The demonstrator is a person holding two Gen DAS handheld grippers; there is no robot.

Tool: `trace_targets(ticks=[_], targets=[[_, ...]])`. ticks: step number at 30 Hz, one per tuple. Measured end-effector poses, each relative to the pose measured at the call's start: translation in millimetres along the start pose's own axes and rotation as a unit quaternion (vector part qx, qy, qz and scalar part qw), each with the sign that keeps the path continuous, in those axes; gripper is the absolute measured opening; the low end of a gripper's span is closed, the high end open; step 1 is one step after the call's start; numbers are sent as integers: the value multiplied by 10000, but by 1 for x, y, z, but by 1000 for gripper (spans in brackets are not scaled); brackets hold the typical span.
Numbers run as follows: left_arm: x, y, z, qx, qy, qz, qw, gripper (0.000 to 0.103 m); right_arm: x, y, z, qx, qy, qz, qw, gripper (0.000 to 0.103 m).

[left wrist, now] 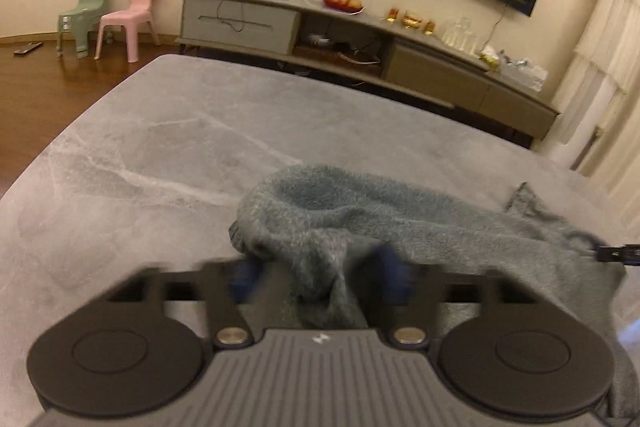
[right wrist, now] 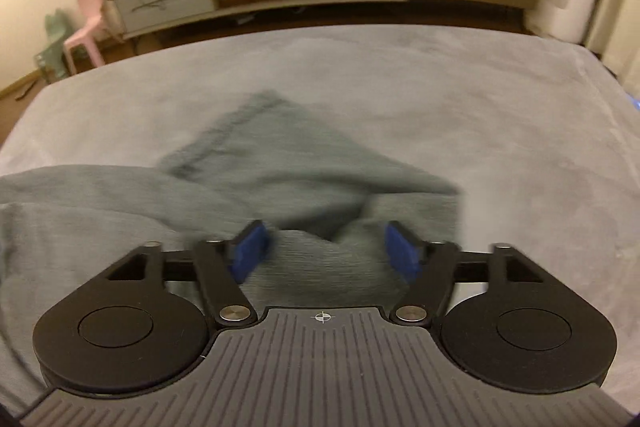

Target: Fold clothes

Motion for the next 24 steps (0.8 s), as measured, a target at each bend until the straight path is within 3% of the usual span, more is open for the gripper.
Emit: trace_targets(ticks=[2,6,8,9,10,11,12,14,15,16,19,22,23,24], targets=[[0,-12,3,171,31,-82,9998,86,3,-16,22,-147,-186,38,9997,79],[6,-34,13,418,-55,-209,9989,84,7,-46,65,-404,-560,108,9976,79],[9,-37,18,379,-183,-207,9989,63,6,-49,79,-89,-747,59,9971,79],[11,-39,20,321,-241,-218,9990,27,3,-52,82,88,-792,44,9968,74],[12,-40,22,251,-267,-233,9991,9,1,-51,82,311,-737,53,9968,54],[14,-41,22,175,-280,-249,9991,9,-1,-48,81,518,-690,92,9962,8],[16,-38,24,182,-330,-158,9992,9,0,-36,81,640,-686,291,9952,1],[27,-9,24,78,-370,382,9986,8,3,-7,80,894,-676,729,9910,0],[35,12,22,-104,-258,721,9970,8,6,23,79,1090,-663,1186,9847,0],[43,34,19,-285,-145,1059,9939,8,10,57,77,1299,-596,1676,9754,0],[73,91,10,-392,202,1952,9798,8,31,147,63,1264,-189,2857,9498,0],[106,101,8,66,576,2325,9709,9,72,174,51,713,-81,3278,9420,0],[117,93,8,305,704,2329,9695,9,90,161,49,551,-103,3170,9468,1],[126,73,11,507,655,2121,9737,9,109,137,48,396,-117,2923,9554,1]])
Point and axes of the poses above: each gripper's, at about its wrist camera, not at the fingertips, and y roughly against the way its jaws point, z to its right, x to its top, the point moved 5 cm from there along -y, roughly the way its jaws point, and after that the axes turned 11 degrees about -z, right-handed, at the moved point
